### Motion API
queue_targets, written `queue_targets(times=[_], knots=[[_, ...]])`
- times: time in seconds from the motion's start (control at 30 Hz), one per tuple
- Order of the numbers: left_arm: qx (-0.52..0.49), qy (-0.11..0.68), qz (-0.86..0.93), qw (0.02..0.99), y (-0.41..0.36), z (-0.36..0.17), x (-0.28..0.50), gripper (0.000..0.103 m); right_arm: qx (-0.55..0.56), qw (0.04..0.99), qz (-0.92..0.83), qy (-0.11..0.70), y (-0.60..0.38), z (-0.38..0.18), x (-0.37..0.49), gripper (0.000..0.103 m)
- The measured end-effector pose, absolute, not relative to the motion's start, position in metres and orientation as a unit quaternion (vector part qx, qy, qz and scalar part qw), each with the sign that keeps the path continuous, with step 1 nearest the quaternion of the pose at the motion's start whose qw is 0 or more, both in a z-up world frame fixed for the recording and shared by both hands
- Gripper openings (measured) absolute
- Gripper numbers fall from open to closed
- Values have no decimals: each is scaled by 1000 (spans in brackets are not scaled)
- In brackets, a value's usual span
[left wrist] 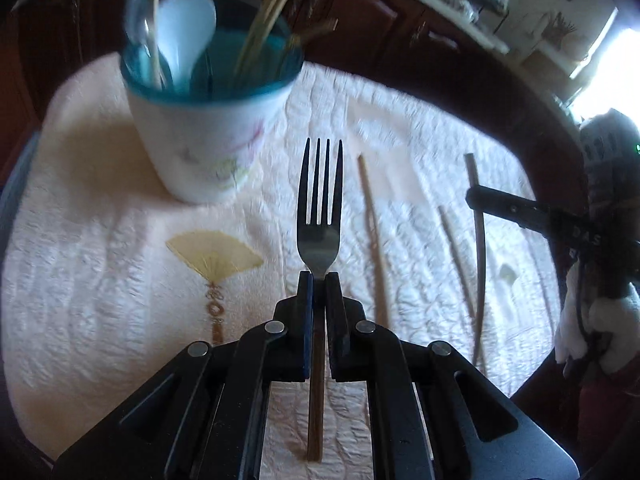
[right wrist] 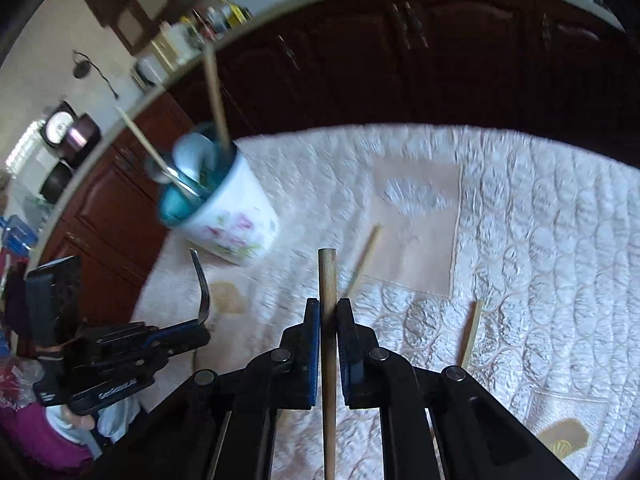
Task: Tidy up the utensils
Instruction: 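Lift the silver fork with the left gripper while the right gripper carries the chopstick over the cup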
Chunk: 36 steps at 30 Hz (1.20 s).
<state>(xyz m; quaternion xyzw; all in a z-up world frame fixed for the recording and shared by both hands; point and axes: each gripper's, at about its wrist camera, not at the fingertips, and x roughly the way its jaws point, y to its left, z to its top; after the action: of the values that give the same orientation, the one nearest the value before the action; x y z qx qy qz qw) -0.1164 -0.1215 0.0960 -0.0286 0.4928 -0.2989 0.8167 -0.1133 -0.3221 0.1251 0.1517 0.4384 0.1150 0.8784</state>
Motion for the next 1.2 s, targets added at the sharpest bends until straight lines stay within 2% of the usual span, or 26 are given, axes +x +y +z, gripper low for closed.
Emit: queue_targets(times=[0.6,0.9,1.2], knots=[[-63,419,-301,854,-81,158,-140,5,130,905,145,379,-303,192,-162,7],[-72,382,-297,872,-63,196,-137,5,111,916,164,348,-286,229,-149,7],[-84,328,-266,903,-43,245,-101,5,94,930,184,305,-270,280,-118,7]])
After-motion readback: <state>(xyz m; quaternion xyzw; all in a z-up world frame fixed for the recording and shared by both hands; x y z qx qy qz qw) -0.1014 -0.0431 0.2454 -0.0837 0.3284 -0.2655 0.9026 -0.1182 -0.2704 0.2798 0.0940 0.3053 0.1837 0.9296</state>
